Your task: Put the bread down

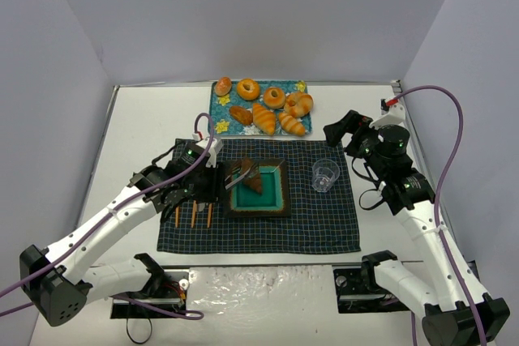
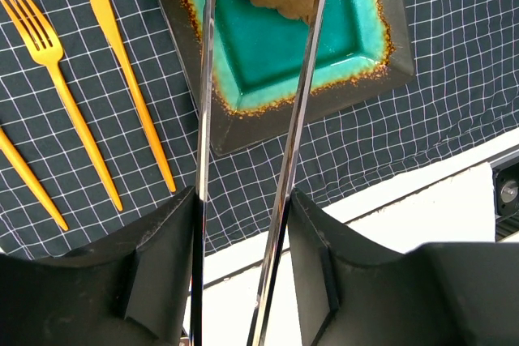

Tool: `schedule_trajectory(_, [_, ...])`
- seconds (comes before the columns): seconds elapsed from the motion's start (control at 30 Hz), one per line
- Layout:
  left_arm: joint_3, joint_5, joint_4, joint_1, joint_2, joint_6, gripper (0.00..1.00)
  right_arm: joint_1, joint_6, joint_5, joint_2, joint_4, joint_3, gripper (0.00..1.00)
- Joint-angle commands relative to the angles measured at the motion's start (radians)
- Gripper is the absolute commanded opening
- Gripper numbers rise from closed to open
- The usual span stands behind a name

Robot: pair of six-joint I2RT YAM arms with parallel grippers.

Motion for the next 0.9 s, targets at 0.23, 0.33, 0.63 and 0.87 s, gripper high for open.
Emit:
schedule_trajectory(0.23, [0.077,-0.043,0.013,-0.006,-0.007,0.005,0.41,0.008,0.004,0.019,-0.010,0.083,0.003,1.00])
schedule_trajectory(0.33, [0.088,-0.067,0.000,-0.006,-0.011,0.005,0.41,0.009,0.004,0.019,-0.010,0.083,0.002,1.00])
schedule_trajectory(0.63, [0.138,-0.163,-0.036,-0.006,-0.012,-0.001,0.41,0.008,0.004,0.017,-0.008,0.082,0.005,1.00])
schedule_trajectory(0.87, [0.338,-0.307,-0.118,0.013,0.075,0.056,0.43,0.009,-0.005,0.010,0.004,0.084,0.025,1.00])
